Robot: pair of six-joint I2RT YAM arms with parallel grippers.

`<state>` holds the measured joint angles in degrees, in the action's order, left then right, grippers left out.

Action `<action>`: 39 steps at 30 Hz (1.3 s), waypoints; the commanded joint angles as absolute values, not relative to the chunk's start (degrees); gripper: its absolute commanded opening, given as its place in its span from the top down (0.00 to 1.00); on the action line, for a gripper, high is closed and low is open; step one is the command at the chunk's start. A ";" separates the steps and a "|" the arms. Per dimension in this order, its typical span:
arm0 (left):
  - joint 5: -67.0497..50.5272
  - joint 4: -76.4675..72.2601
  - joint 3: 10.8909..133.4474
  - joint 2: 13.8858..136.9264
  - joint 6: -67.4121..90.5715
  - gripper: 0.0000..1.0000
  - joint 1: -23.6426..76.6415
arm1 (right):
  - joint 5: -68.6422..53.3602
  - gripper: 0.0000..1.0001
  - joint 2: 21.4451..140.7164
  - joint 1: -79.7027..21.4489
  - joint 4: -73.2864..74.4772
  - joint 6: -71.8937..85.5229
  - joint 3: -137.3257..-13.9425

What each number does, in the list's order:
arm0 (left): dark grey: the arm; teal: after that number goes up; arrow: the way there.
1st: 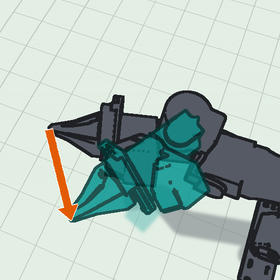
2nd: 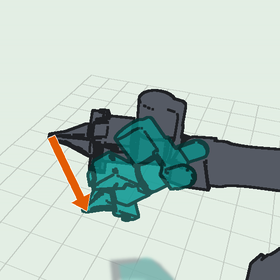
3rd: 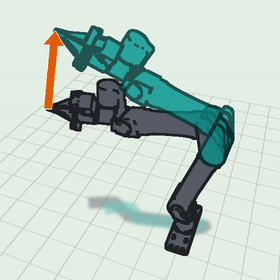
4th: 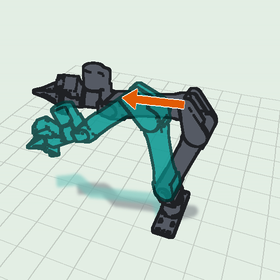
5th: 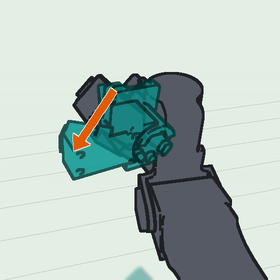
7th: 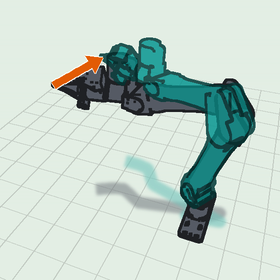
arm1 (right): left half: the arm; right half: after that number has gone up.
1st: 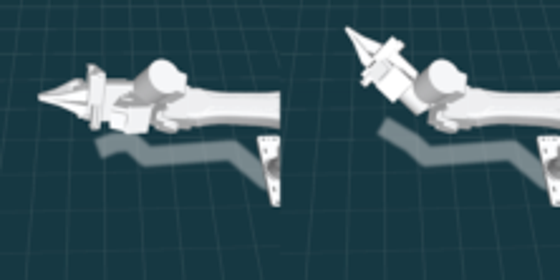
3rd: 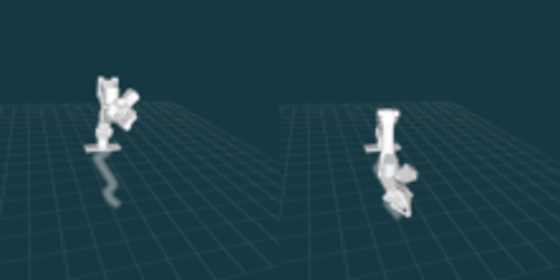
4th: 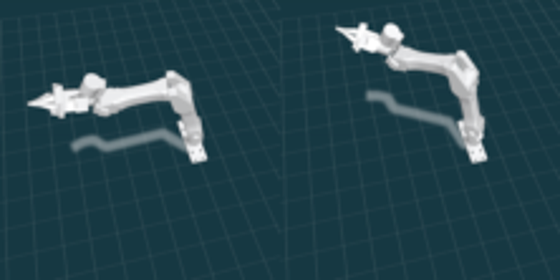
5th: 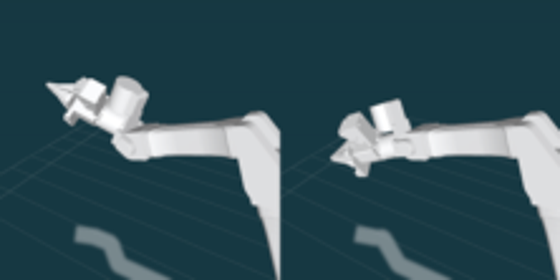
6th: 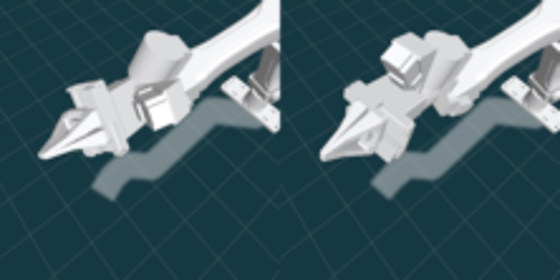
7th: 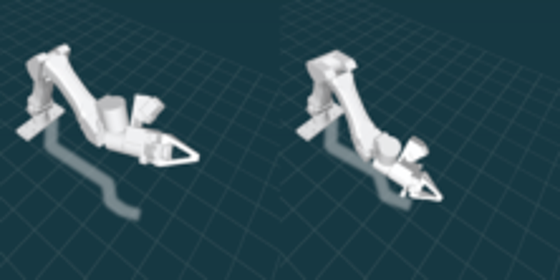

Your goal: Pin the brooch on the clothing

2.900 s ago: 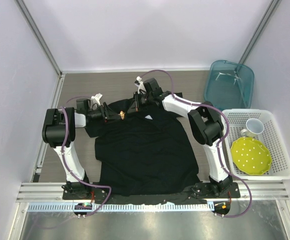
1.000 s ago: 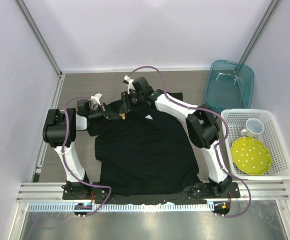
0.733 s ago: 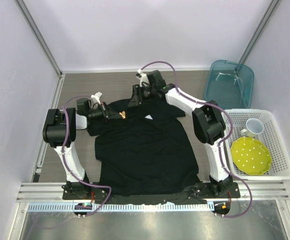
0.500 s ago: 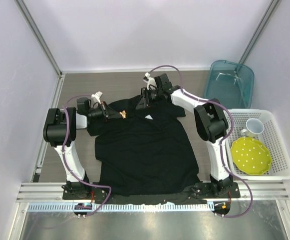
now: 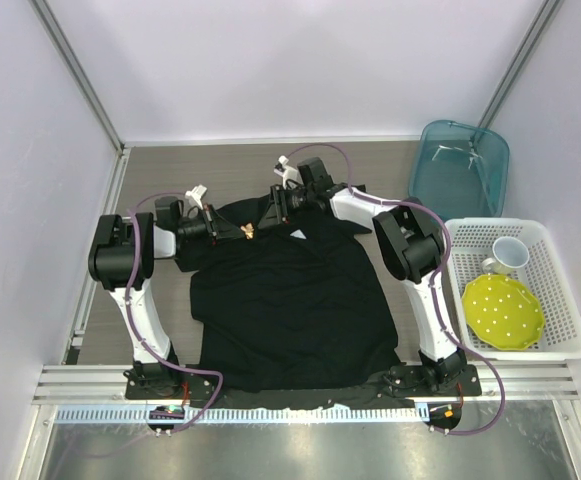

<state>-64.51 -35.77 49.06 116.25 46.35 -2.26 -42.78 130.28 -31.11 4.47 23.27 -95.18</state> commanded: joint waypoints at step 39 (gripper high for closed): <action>-69.17 -51.76 50.45 118.83 55.37 0.98 -0.88 | -50.71 0.66 132.28 -33.13 -8.78 31.81 -96.59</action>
